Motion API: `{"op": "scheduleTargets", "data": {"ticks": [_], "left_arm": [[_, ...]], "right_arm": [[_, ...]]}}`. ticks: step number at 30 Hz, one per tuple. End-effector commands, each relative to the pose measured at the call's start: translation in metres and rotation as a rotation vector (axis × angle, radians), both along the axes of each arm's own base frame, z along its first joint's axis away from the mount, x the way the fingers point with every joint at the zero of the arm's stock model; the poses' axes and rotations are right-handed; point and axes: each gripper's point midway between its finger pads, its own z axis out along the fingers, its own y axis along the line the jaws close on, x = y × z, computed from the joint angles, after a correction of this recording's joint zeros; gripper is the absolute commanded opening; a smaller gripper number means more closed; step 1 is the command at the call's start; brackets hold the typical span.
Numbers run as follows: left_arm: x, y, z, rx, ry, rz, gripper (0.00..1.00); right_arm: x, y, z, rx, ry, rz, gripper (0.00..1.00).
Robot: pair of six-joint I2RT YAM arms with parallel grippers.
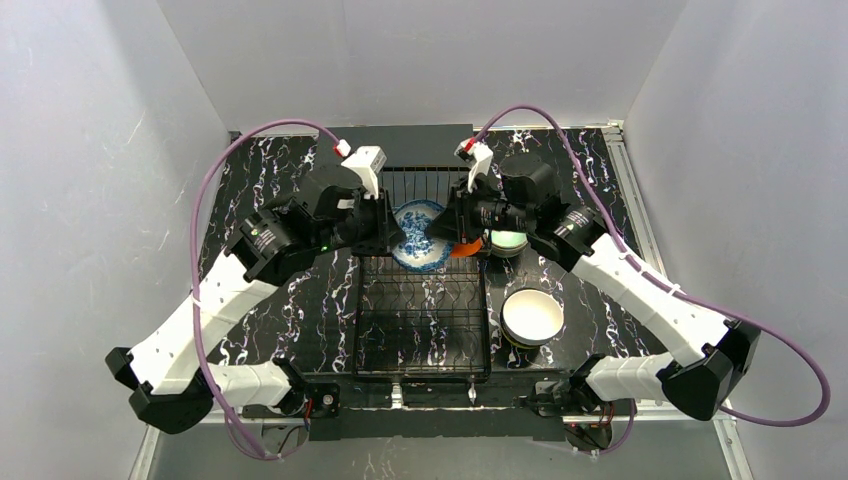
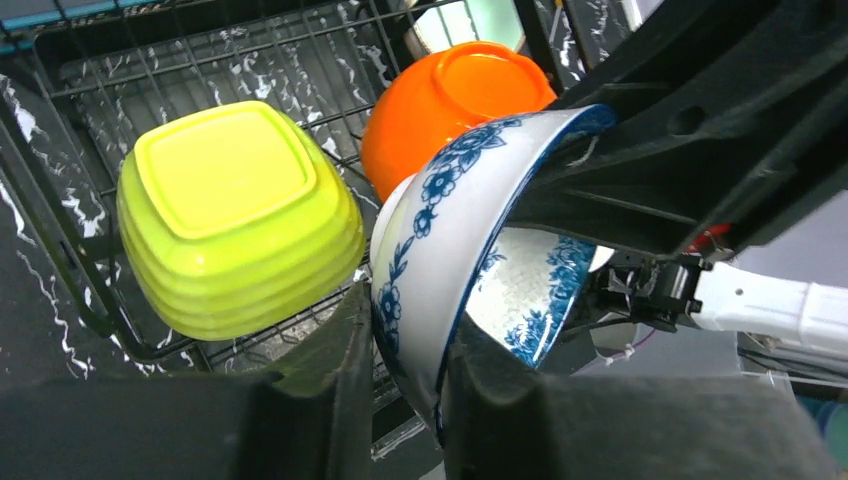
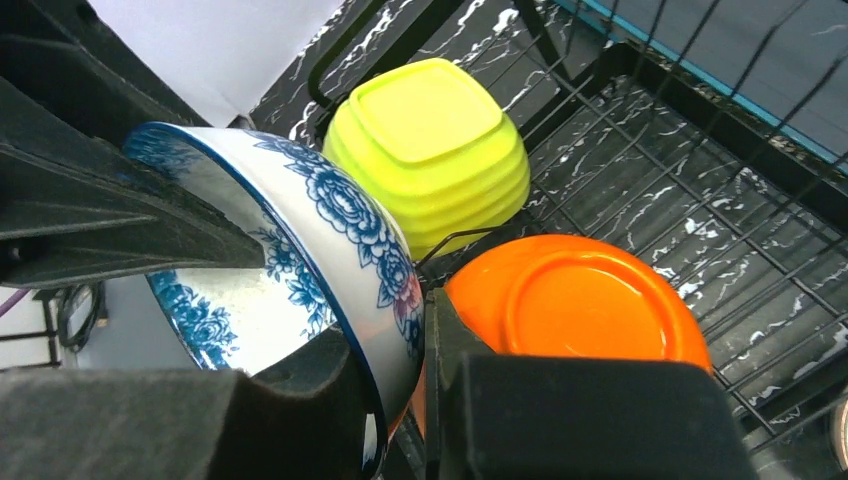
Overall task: Load the bowls into the dish rack
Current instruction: Adjust the bowl.
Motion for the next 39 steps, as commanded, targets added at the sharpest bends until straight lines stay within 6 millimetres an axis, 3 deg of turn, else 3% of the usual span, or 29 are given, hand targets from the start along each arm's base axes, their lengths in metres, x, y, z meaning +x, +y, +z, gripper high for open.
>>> {"op": "scheduleTargets", "data": {"ticks": [1, 9, 16, 25, 36, 39], "left_arm": [[-0.001, 0.021, 0.004, 0.061, -0.039, 0.039, 0.01], [-0.008, 0.018, 0.017, -0.095, -0.066, 0.072, 0.00], [-0.014, 0.009, 0.045, -0.358, -0.175, 0.053, 0.00], [-0.033, -0.007, 0.086, -0.547, -0.266, -0.088, 0.00], [-0.016, -0.006, 0.080, -0.476, -0.280, -0.033, 0.00], [-0.012, -0.007, 0.078, -0.455, -0.285, -0.023, 0.00]], "right_arm": [[-0.008, 0.003, 0.064, 0.151, -0.104, 0.039, 0.22], [-0.020, -0.003, 0.078, 0.219, -0.145, 0.063, 0.73], [-0.035, -0.010, 0.088, 0.265, -0.121, 0.075, 0.97], [-0.069, -0.008, 0.113, 0.419, -0.026, 0.204, 0.99], [-0.078, 0.004, 0.112, 0.462, 0.070, 0.299, 0.95], [-0.078, 0.005, 0.109, 0.455, 0.085, 0.306, 0.90]]}}
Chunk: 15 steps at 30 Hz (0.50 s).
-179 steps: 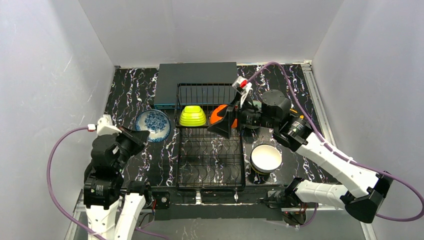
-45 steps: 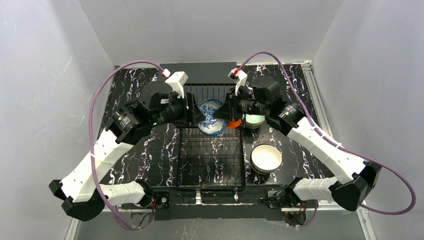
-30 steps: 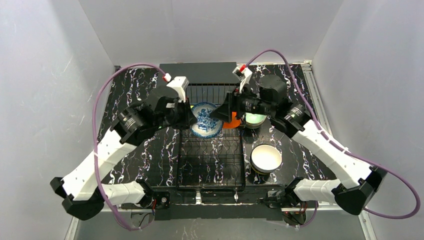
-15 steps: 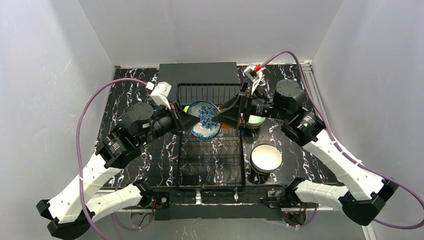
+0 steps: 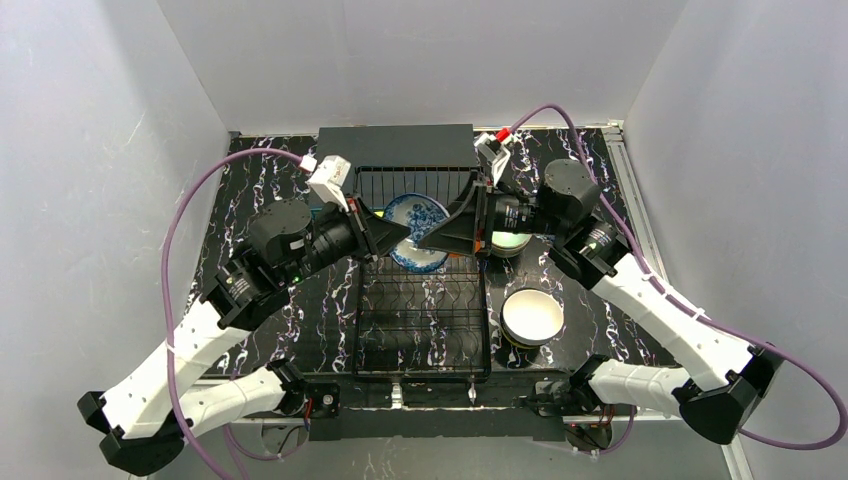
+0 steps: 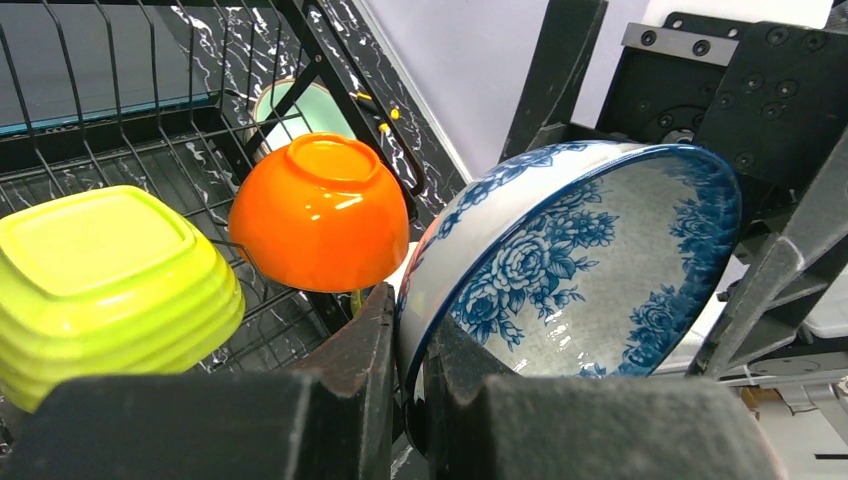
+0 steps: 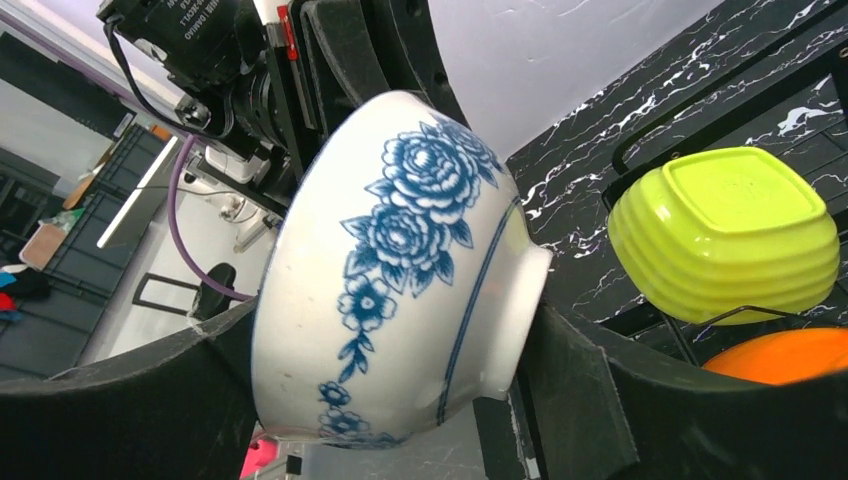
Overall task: Load the bowls into the dish rack
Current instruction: Adjust the bowl.
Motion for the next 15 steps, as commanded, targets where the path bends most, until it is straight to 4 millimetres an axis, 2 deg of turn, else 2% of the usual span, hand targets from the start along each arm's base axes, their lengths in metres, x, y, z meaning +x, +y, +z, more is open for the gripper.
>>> {"op": "scheduleTargets", "data": {"ticks": [1, 5, 7, 10, 12, 13, 15], "left_arm": [[0.006, 0.003, 0.033, -0.047, -0.087, 0.030, 0.00], [0.012, 0.008, 0.027, -0.003, -0.081, 0.068, 0.00], [0.015, 0.011, 0.023, 0.021, -0.078, 0.088, 0.00], [0.019, 0.015, 0.017, 0.049, -0.069, 0.115, 0.00], [0.021, 0.019, 0.013, 0.068, -0.061, 0.135, 0.00], [0.021, 0.020, 0.011, 0.077, -0.060, 0.142, 0.00], [0.023, 0.023, 0.007, 0.095, -0.052, 0.160, 0.00]], "right_arm": [[-0.007, 0.000, 0.015, 0.050, -0.027, 0.041, 0.87], [-0.006, -0.002, 0.014, 0.047, -0.039, 0.029, 0.72], [-0.006, -0.002, 0.015, 0.046, -0.046, 0.027, 0.56], [-0.007, -0.003, 0.015, 0.044, -0.051, 0.031, 0.26], [-0.007, -0.002, 0.013, 0.041, -0.049, 0.036, 0.11], [-0.008, -0.002, 0.013, 0.039, -0.051, 0.042, 0.08], [-0.010, -0.002, 0.012, 0.037, -0.053, 0.054, 0.07]]}}
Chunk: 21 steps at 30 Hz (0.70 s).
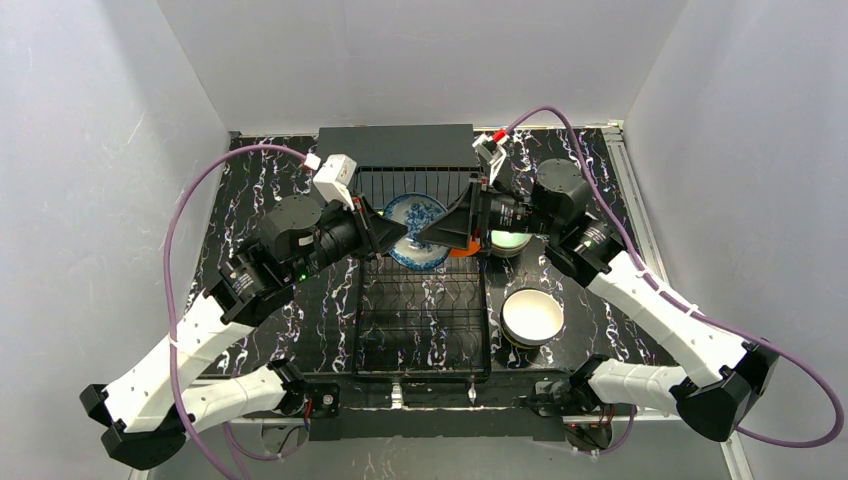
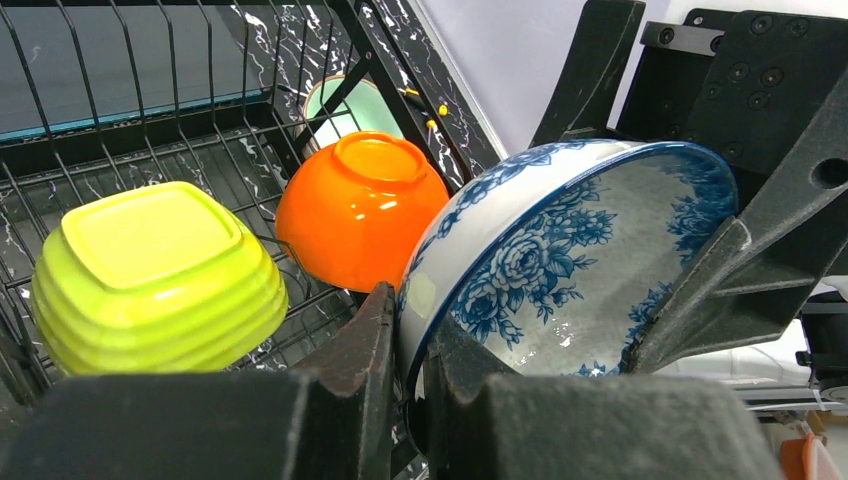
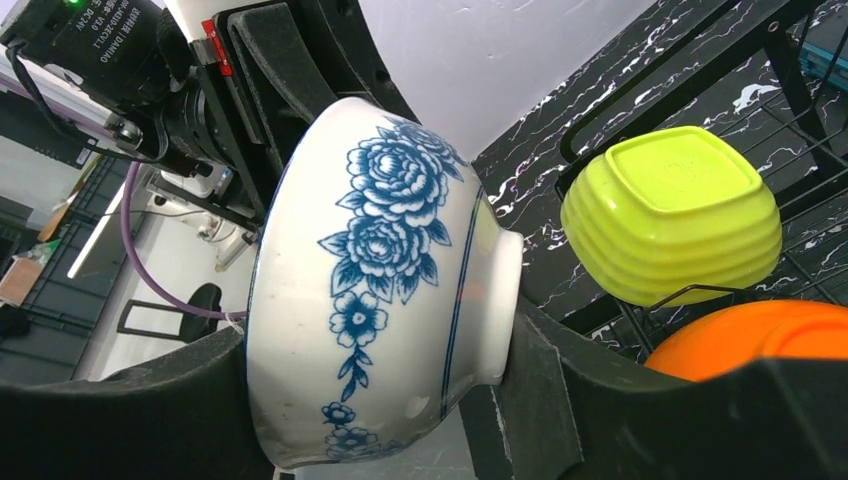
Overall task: Load the bowls into the dish rack
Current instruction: Adjust the bowl.
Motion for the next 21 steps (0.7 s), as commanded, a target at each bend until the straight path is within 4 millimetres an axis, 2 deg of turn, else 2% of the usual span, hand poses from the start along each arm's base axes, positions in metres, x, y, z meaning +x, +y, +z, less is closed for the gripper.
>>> {"op": "scheduleTargets", "data": {"ticks": [1, 2, 4, 6, 8, 12, 14, 17, 19, 21], "left_arm": [[0.010, 0.019, 0.020, -0.001, -0.051, 0.100, 0.00], [0.011, 0.021, 0.018, 0.008, -0.047, 0.109, 0.00], [0.012, 0.024, 0.013, 0.028, -0.038, 0.123, 0.00], [0.013, 0.028, 0.011, 0.043, -0.031, 0.142, 0.00], [0.013, 0.030, 0.009, 0.051, -0.029, 0.152, 0.00], [0.014, 0.032, 0.007, 0.058, -0.024, 0.164, 0.00], [0.015, 0.032, 0.005, 0.065, -0.019, 0.168, 0.00], [0.015, 0.031, 0.005, 0.064, -0.014, 0.168, 0.00], [0.015, 0.030, 0.005, 0.062, -0.012, 0.165, 0.00], [0.015, 0.030, 0.004, 0.062, -0.010, 0.160, 0.00]], "right_arm": [[-0.027, -0.005, 0.030, 0.079, -0.095, 0.121, 0.09], [-0.028, -0.005, 0.030, 0.081, -0.100, 0.128, 0.17], [-0.031, -0.006, 0.031, 0.085, -0.106, 0.142, 0.47], [-0.034, -0.006, 0.032, 0.088, -0.109, 0.164, 0.65], [-0.038, -0.007, 0.033, 0.094, -0.110, 0.189, 0.77], [-0.044, -0.008, 0.036, 0.111, -0.111, 0.222, 0.91], [-0.046, -0.008, 0.038, 0.115, -0.117, 0.230, 0.95], [-0.045, -0.009, 0.037, 0.115, -0.119, 0.223, 0.93], [-0.043, -0.008, 0.036, 0.112, -0.117, 0.214, 0.82], [-0.042, -0.008, 0.036, 0.109, -0.121, 0.204, 0.64]]}}
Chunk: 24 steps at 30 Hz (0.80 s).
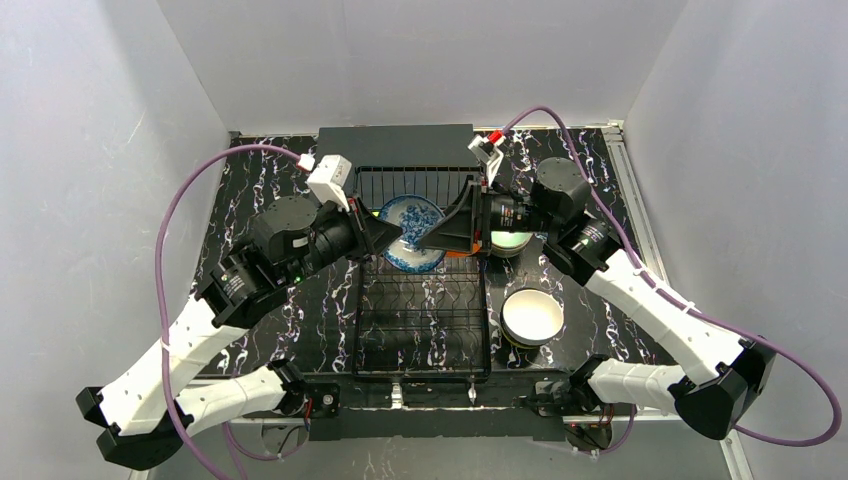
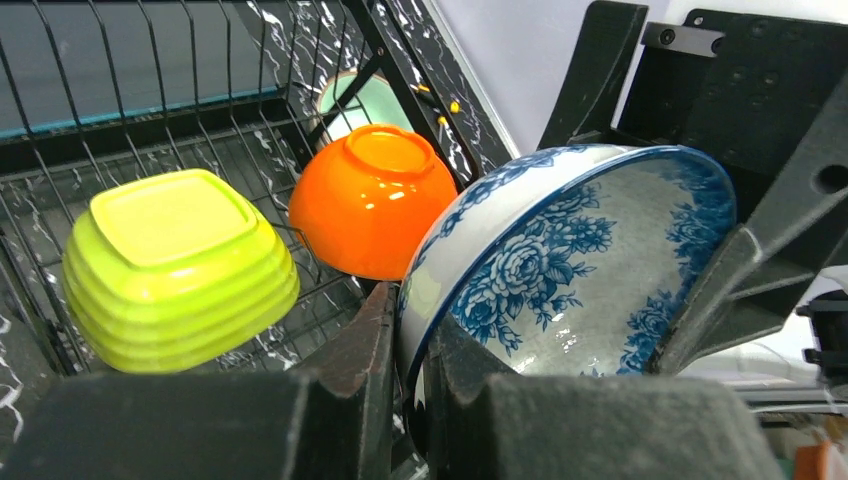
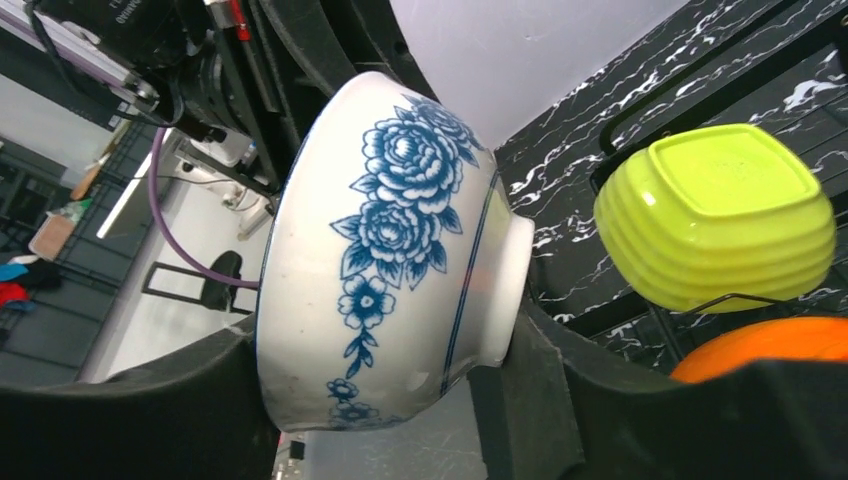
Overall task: Load the bowls into the dish rack
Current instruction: Adjust the bowl.
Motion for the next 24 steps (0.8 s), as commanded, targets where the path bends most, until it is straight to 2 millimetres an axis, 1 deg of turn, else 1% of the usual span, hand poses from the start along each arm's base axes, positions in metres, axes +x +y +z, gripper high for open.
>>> {"op": "scheduleTargets", "data": {"ticks": [1, 3, 4, 9, 12, 14, 16, 21, 24], "left_arm": [[0.018, 0.020, 0.003, 0.033, -0.025, 0.128, 0.00], [0.017, 0.019, 0.002, 0.034, -0.022, 0.123, 0.00], [0.017, 0.018, 0.001, 0.035, -0.020, 0.120, 0.03], [0.015, 0.018, -0.001, 0.033, -0.018, 0.108, 0.14], [0.013, 0.018, -0.001, 0.023, -0.022, 0.102, 0.27], [0.011, 0.018, 0.000, 0.016, -0.025, 0.097, 0.38], [0.009, 0.020, 0.001, 0.011, -0.028, 0.095, 0.46], [0.004, 0.024, 0.001, 0.010, -0.032, 0.092, 0.57], [0.001, 0.028, 0.000, 0.016, -0.032, 0.096, 0.67]], "right_arm": [[-0.025, -0.009, 0.031, 0.086, -0.096, 0.087, 0.43], [-0.022, -0.009, 0.028, 0.073, -0.105, 0.066, 0.10], [-0.020, -0.009, 0.027, 0.066, -0.108, 0.055, 0.01], [-0.016, -0.009, 0.020, 0.040, -0.112, 0.026, 0.01], [-0.012, -0.011, 0.017, 0.022, -0.122, -0.007, 0.01], [-0.008, -0.013, 0.013, -0.002, -0.121, -0.037, 0.01], [-0.003, -0.015, 0.009, -0.022, -0.128, -0.073, 0.01], [0.003, -0.017, 0.006, -0.040, -0.133, -0.114, 0.01], [0.003, -0.018, 0.007, -0.041, -0.144, -0.126, 0.01]]}}
